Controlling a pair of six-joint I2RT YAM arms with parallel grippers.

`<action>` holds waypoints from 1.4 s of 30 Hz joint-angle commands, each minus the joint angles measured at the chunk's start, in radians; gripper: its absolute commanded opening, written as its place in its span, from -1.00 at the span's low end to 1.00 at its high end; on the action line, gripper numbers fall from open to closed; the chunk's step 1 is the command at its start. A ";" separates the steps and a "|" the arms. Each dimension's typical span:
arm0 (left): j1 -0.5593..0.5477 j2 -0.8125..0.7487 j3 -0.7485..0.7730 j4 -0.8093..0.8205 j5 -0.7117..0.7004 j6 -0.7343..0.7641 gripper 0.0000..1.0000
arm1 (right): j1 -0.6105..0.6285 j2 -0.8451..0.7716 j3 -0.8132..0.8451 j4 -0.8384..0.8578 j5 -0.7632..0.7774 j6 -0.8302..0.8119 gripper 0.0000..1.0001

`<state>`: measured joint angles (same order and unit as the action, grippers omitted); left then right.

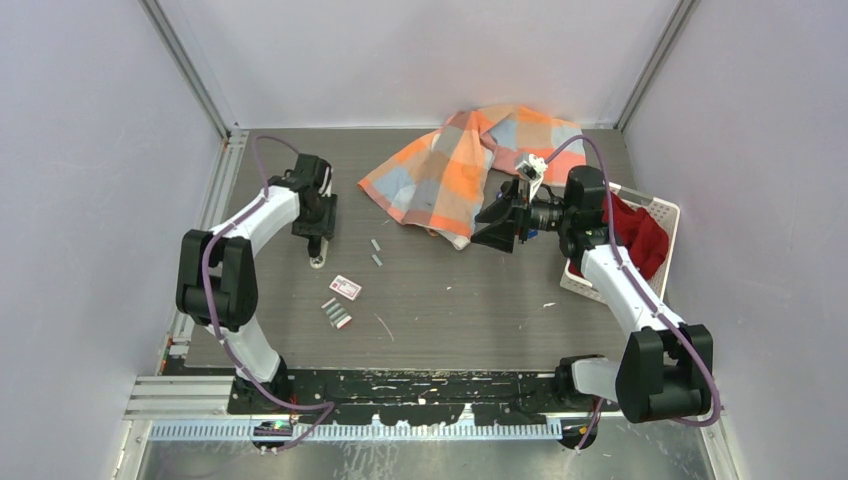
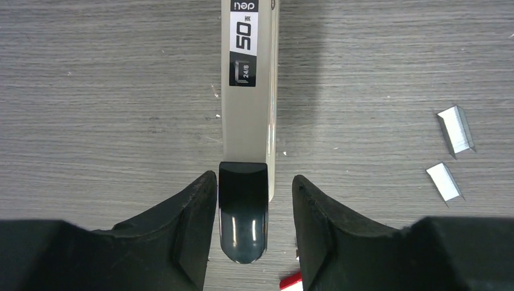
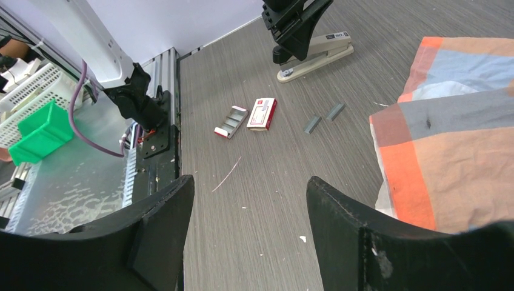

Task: Unload the staples from the stapler
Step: Pick up the stapler from the center of the board.

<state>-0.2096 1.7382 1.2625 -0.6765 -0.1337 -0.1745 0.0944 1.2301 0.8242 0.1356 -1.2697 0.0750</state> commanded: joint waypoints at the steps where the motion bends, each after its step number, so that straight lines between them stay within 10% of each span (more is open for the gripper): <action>1: 0.013 0.011 0.034 0.011 -0.008 0.004 -0.02 | 0.004 -0.039 0.004 0.048 -0.011 0.002 0.45; 12: 0.024 0.039 0.040 0.004 -0.005 -0.001 -0.23 | 0.004 -0.044 0.003 0.050 -0.014 0.002 0.46; 19: 0.029 0.029 0.040 -0.003 -0.011 0.001 -1.00 | 0.004 -0.048 0.003 0.050 -0.016 0.002 0.46; 42: -0.003 -0.460 -0.100 0.144 0.238 -0.011 -1.00 | 0.004 -0.042 -0.029 0.109 -0.014 0.019 0.46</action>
<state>-0.2024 1.3529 1.1515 -0.6250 0.0124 -0.1749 0.0944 1.2213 0.8055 0.1741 -1.2701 0.0837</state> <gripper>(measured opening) 0.307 0.730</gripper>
